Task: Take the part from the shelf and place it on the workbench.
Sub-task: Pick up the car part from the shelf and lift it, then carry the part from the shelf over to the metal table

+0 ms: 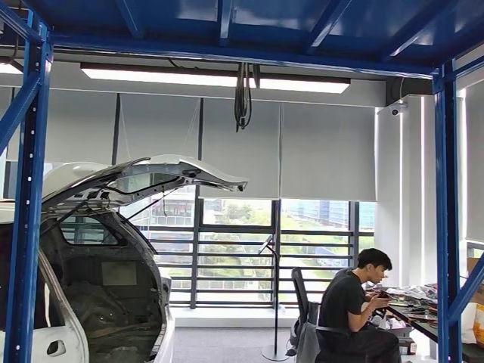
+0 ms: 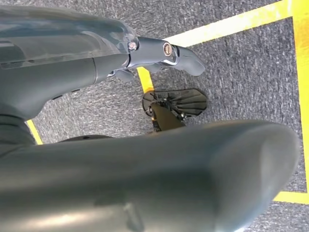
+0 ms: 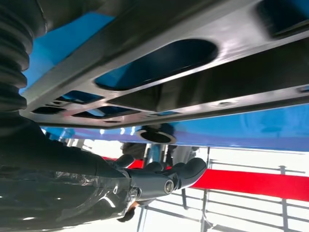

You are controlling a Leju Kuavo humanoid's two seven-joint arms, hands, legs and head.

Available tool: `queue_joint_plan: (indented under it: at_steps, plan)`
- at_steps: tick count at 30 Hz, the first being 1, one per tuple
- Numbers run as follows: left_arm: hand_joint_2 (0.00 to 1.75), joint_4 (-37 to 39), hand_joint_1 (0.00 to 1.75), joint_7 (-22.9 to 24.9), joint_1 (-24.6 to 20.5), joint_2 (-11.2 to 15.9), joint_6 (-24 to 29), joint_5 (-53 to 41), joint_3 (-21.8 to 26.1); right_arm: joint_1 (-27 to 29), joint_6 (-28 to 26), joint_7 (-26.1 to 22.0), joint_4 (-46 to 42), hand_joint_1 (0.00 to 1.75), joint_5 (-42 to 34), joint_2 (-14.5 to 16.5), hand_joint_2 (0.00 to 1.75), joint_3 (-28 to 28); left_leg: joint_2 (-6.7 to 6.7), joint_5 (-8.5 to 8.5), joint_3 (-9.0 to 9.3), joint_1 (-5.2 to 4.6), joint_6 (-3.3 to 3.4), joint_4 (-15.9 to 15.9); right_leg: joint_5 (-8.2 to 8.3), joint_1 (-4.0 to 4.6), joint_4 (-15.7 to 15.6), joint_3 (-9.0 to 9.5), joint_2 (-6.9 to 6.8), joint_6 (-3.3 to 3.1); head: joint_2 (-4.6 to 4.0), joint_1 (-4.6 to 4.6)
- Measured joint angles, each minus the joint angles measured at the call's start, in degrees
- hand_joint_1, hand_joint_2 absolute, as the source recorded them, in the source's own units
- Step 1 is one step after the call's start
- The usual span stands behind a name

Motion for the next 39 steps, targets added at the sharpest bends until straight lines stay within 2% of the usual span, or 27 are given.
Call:
queue_joint_plan:
  at_steps: [3, 7, 18, 22, 28, 34, 39]
  plan:
    - [0.0, 0.0, 0.0, -0.07, -0.14, -0.19, 0.02, 0.0, -0.27, -0.98, -0.02, -1.58, 1.94, 0.0, -0.75, 0.49, 1.75, 0.71, 0.0, 0.0, 0.0, 0.0, 0.0, 0.0, 0.0, 0.0, 0.0, 0.0, 0.0, 0.0, 0.01, 0.0]
    - [0.0, 0.0, 0.0, -0.25, -0.52, -0.48, 0.43, -0.04, -0.83, -2.19, -0.1, -3.74, 5.46, 1.75, -2.92, 0.43, 1.75, 1.12, 0.0, 0.0, 0.01, -0.01, 0.0, 0.01, 0.0, -0.01, -0.01, -0.01, -0.01, 0.0, -0.01, 0.0]
    - [0.0, 0.0, 0.0, -0.52, -0.65, -0.64, 1.23, -0.03, -1.95, -3.39, -2.38, -6.17, 12.2, 1.75, -7.15, -2.57, 1.75, 0.51, 0.0, 0.0, 0.01, -0.02, 0.0, 0.04, 0.01, -0.01, -0.01, -0.01, 0.0, 0.0, 0.01, 0.0]
    - [1.75, 0.0, 0.0, -1.88, -0.54, -0.64, 2.49, -0.45, -2.65, -3.11, -3.52, -5.99, 11.94, 1.75, -7.34, -3.49, 1.75, 0.1, -0.01, 0.0, 0.03, -0.01, 0.0, 0.03, 0.01, -0.01, -0.01, 0.0, -0.02, 0.0, 0.0, 0.0]
    - [1.75, 0.0, 0.0, -2.92, -0.64, -0.64, 3.44, 0.5, -3.38, -1.58, -4.58, -5.61, 8.97, 1.75, -6.96, -4.72, 1.75, -0.29, 0.0, 0.01, 0.04, -0.02, 0.0, 0.03, 0.01, -0.01, -0.01, 0.02, 0.0, 0.0, 0.0, 0.0]
    - [1.75, 0.0, 0.0, -1.48, -0.98, -0.64, 4.66, 2.95, -3.36, 0.99, -4.41, -5.65, 3.24, 1.75, -6.75, -5.19, 1.75, -1.16, 0.0, 0.01, 0.01, -0.02, 0.0, 0.04, 0.02, -0.01, 0.0, -0.01, 0.01, 0.0, -0.01, 0.0]
    - [1.75, 0.0, 0.0, -1.22, -0.98, -0.64, 4.97, 4.49, -3.29, 3.29, -1.99, -8.39, -5.52, 1.75, -12.54, -5.48, 1.75, -2.44, 0.0, 0.0, -0.03, -0.01, 0.0, 0.03, 0.01, 0.0, 0.02, -0.06, 0.0, -0.01, -0.01, 0.0]
